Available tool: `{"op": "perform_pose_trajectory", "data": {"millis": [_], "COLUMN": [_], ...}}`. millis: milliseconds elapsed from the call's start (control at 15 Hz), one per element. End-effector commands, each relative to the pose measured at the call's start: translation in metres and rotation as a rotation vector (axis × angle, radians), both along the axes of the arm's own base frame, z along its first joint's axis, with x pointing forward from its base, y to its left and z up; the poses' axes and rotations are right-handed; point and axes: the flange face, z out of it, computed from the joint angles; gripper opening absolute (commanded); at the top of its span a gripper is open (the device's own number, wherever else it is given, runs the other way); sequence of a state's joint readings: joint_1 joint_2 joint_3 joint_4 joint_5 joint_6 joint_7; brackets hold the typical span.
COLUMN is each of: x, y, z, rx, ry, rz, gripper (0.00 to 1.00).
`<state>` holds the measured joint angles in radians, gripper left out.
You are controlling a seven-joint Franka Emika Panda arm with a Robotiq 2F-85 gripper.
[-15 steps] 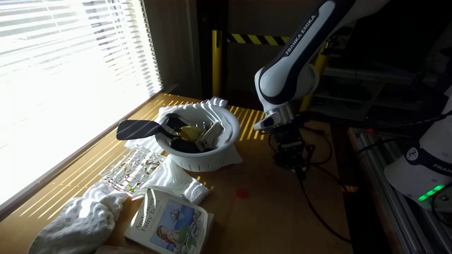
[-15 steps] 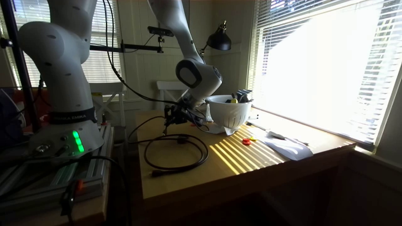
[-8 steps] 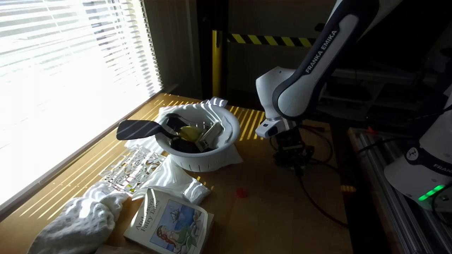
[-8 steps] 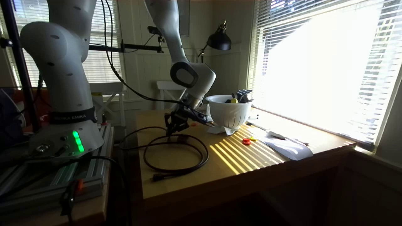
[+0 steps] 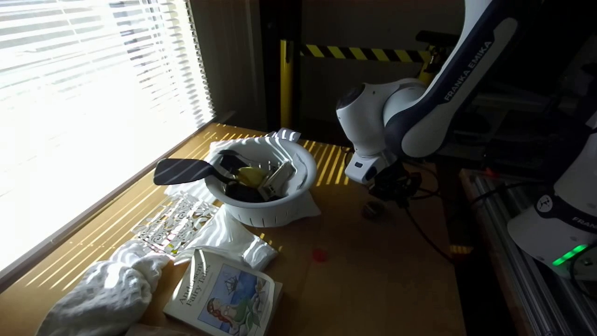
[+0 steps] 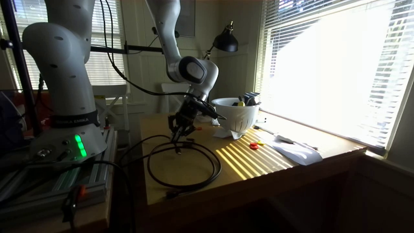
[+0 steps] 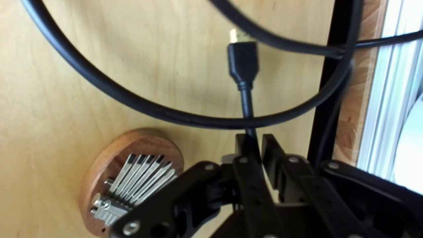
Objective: Untangle the cable
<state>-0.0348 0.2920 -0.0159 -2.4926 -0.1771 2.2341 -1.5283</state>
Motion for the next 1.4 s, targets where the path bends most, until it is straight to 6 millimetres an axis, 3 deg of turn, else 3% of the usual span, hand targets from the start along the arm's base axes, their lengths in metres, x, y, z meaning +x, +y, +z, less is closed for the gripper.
{"op": "perform_pose_trajectory", "data": {"millis": [0, 333, 533, 800, 1067, 1133, 1200, 1333], "x": [-0.006, -0.017, -0.037, -0.054, -0.065, -0.066, -0.053, -0.057], "y": [0.000, -0.007, -0.029, -0.050, -0.063, -0.067, -0.063, -0.067], "z": [0.013, 0.017, 0.033, 0.060, 0.082, 0.086, 0.072, 0.081], "rx": [-0.057, -0.024, 0.037, 0.010, 0.093, 0.109, 0.069, 0.085], "ry": [0.023, 0.123, 0.129, -0.016, -0.155, -0.181, -0.110, -0.143], "rz": [0.052, 0.124, 0.175, 0.199, -0.010, -0.055, -0.001, -0.038], "gripper": [0.47, 0.82, 0.99, 1.00, 1.00, 1.00, 1.00, 1.00]}}
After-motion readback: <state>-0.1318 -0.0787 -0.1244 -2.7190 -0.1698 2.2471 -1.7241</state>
